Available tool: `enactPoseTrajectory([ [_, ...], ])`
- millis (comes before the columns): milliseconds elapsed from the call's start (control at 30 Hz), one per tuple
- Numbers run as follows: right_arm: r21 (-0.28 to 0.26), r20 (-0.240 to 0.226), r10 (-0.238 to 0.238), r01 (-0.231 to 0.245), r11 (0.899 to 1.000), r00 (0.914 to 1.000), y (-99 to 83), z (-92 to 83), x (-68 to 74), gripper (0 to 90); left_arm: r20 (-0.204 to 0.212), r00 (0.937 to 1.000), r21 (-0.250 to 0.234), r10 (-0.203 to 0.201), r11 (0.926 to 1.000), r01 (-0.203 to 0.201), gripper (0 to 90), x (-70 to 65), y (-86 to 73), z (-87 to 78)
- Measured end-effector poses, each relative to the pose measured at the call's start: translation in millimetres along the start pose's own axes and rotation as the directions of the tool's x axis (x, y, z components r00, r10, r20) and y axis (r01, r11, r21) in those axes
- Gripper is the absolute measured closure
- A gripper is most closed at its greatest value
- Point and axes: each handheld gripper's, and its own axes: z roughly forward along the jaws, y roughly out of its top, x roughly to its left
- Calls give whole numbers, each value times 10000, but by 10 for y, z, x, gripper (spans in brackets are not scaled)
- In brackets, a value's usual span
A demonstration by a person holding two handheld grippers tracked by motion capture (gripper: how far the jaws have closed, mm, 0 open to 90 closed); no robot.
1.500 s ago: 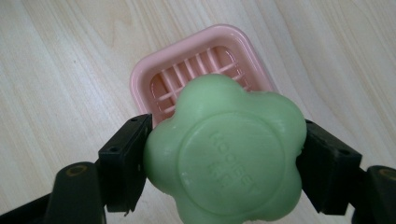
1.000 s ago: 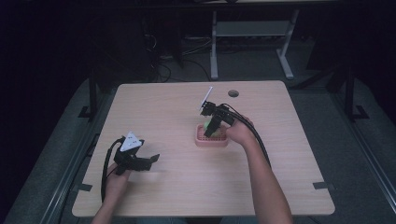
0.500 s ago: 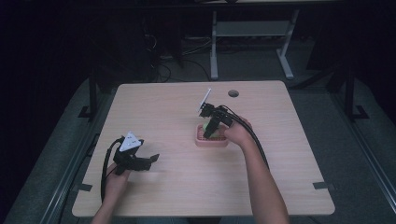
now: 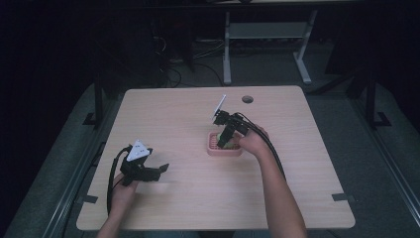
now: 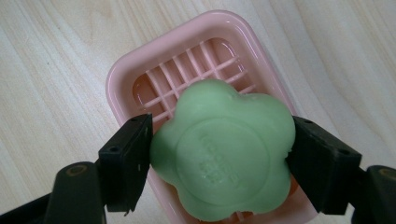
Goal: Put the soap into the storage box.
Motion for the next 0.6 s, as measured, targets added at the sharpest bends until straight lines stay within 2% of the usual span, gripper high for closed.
enactPoseTrajectory([
  [600, -168, 95, -24, 26, 9999, 10000, 2, -42, 8, 261, 4, 10000, -7, -13, 10000, 13, 144, -3, 0, -1],
])
